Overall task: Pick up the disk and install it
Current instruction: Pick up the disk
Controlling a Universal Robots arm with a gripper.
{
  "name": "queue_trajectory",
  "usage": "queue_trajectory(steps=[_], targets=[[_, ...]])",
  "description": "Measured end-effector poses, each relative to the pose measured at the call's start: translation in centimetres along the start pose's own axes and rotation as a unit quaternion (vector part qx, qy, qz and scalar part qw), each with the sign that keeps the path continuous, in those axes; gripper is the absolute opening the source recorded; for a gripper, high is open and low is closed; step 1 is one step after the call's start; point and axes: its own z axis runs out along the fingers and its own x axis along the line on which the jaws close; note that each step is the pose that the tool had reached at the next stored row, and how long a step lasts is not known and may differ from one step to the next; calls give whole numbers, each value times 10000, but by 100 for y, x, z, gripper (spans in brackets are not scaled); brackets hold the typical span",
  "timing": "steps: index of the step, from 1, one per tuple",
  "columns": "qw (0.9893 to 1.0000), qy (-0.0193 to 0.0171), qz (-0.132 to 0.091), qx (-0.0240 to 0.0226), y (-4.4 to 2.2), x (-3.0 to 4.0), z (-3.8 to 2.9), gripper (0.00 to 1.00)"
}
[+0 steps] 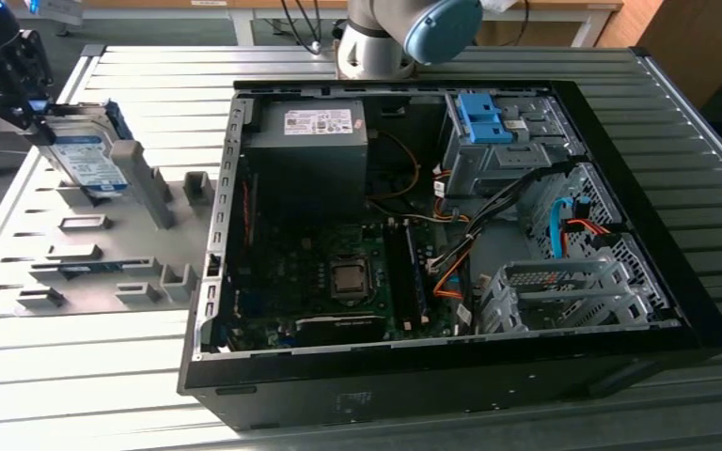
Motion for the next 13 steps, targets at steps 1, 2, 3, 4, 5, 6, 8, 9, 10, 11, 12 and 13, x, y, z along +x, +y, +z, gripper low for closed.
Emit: queue_trajectory(steps=[1, 2, 3, 4, 5, 6, 8, 9, 10, 11, 12, 13], targets=[[10000, 0, 0, -1, 0, 0, -16, 37], [10000, 0, 0, -1, 1, 0, -34, 37], [10000, 0, 0, -1, 1, 0, -49, 37], [10000, 0, 0, 0, 2, -1, -66, 37], [10000, 0, 0, -1, 2, -1, -81, 37], [10000, 0, 0, -1, 2, -1, -89, 37], [10000, 0, 0, 1, 2, -1, -89, 37], [10000, 0, 0, 1, 2, -1, -89, 37], [10000, 0, 0, 0, 2, -1, -91, 37], [10000, 0, 0, -1, 2, -1, -92, 37], [10000, 0, 0, 0, 2, -1, -92, 37], [10000, 0, 0, -1, 2, -1, -93, 37]])
